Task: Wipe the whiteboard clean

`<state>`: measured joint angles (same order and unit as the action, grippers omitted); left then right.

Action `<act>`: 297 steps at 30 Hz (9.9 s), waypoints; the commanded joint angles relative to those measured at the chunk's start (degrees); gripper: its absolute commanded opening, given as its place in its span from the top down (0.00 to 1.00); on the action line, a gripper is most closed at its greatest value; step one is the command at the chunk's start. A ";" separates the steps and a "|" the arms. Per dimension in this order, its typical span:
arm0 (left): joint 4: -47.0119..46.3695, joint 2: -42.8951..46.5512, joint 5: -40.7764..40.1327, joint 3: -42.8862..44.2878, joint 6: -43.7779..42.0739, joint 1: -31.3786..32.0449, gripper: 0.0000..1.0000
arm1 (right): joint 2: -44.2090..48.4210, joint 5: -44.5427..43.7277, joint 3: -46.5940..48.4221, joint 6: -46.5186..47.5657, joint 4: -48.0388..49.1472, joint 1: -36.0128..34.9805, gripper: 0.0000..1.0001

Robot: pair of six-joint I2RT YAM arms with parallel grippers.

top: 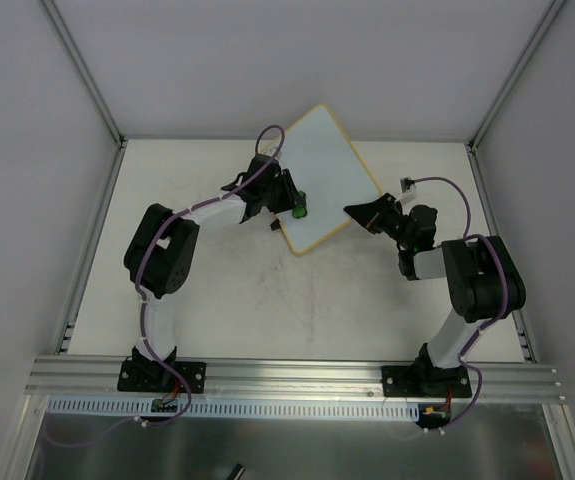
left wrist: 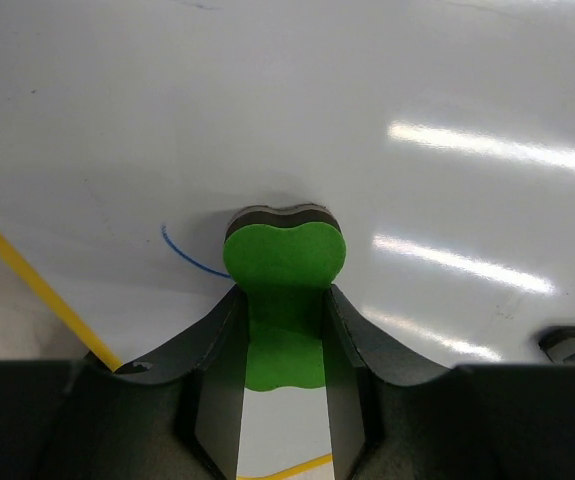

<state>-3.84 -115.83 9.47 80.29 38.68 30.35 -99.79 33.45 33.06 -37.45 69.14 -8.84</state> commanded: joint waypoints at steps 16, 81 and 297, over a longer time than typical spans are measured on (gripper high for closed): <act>19.91 -5.63 -9.12 -3.92 14.15 -3.89 1.00 | 2.32 7.15 1.13 -2.10 7.58 -2.85 1.00; 22.73 -12.75 -9.65 24.90 0.17 5.51 1.00 | 1.88 7.24 1.31 -2.19 7.85 -2.94 1.00; 18.69 41.73 -12.03 -32.48 -15.21 -14.44 0.01 | 48.53 -19.99 5.70 30.33 -73.35 -0.30 0.01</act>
<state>15.66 -77.12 -3.22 48.80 22.79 15.75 -55.99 20.45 37.39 -11.86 5.85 -9.39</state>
